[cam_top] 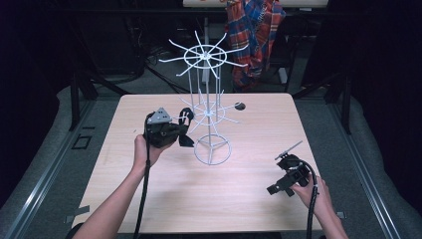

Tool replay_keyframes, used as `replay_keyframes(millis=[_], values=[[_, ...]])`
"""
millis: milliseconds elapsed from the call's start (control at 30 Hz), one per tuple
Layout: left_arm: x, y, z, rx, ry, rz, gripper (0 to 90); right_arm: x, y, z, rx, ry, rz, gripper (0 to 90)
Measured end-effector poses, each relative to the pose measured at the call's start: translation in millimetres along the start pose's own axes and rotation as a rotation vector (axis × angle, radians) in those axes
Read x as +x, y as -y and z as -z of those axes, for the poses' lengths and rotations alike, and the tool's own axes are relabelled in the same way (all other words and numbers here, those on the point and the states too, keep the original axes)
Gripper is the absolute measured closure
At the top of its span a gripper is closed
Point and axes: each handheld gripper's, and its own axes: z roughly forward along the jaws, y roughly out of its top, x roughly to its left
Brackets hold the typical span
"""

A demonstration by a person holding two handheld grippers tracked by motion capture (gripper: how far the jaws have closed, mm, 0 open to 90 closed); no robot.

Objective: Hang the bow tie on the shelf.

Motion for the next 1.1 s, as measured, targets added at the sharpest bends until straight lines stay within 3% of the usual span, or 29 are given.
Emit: replay_keyframes(millis=[133, 400, 733, 933, 1100], values=[[0.5, 0.7, 0.0, 0.003, 0.001, 0.003, 86.9, 2.0, 0.1, -1.6, -0.011, -0.017, -0.022, 6.2], [0.8, 1.4, -2.5, 0.010, -0.021, 0.009, 83.9, 0.7, 0.1, -1.1, -0.001, 0.000, -0.012, 6.2], [2.8, 2.2, -1.5, 0.004, -0.018, 0.024, 77.3, 0.7, 0.0, -1.7, -0.002, -0.002, -0.011, 6.3], [6.2, 2.7, 5.6, 0.013, -0.023, 0.037, 58.9, 0.5, 0.5, -0.2, -0.003, 0.006, -0.005, 6.3], [12.7, 5.3, 15.3, 0.040, -0.059, 0.061, 44.3, 0.7, 0.3, 0.7, 0.000, 0.005, -0.004, 6.3]])
